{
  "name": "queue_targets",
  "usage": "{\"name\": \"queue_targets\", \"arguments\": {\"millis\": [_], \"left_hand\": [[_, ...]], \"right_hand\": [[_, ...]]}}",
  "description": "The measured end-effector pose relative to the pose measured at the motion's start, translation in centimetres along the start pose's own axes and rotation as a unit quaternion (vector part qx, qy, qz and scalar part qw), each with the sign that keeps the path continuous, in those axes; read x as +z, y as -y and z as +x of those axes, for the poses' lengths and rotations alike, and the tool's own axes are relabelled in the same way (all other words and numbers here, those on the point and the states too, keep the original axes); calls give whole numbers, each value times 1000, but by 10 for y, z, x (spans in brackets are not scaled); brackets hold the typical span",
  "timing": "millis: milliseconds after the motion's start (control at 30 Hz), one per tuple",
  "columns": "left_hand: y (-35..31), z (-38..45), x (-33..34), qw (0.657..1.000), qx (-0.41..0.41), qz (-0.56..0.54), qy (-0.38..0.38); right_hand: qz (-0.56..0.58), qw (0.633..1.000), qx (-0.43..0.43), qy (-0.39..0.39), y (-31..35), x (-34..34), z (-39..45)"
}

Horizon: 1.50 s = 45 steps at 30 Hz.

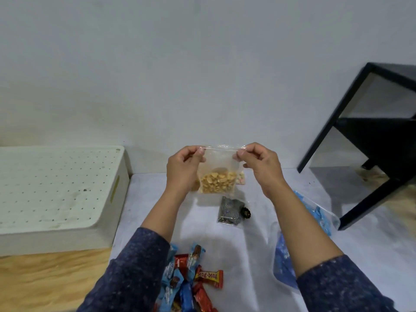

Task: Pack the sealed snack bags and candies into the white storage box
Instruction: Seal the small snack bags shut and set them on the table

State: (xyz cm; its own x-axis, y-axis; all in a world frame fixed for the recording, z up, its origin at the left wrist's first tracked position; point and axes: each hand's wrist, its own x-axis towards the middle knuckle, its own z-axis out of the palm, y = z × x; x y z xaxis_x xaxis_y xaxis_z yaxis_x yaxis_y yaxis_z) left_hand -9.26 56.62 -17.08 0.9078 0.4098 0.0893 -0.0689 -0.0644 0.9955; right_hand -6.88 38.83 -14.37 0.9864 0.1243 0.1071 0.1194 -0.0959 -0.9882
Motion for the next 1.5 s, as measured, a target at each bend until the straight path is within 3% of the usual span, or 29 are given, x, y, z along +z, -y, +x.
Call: {"name": "queue_targets", "arguments": {"millis": [167,400,1200,1500], "left_hand": [[-20,-1,3,999,32,-17,-16],[-33,0,10,997,47,-26,-61],[-45,-30,22,995,81,46,38],[-53,-39,26,999,-15,0,38]], "right_hand": [[26,998,-53,14,14,-1,14],[36,995,-57,74,18,-4,22],[21,986,-63,153,30,-6,3],[1,990,-79,116,24,-6,-1]]}}
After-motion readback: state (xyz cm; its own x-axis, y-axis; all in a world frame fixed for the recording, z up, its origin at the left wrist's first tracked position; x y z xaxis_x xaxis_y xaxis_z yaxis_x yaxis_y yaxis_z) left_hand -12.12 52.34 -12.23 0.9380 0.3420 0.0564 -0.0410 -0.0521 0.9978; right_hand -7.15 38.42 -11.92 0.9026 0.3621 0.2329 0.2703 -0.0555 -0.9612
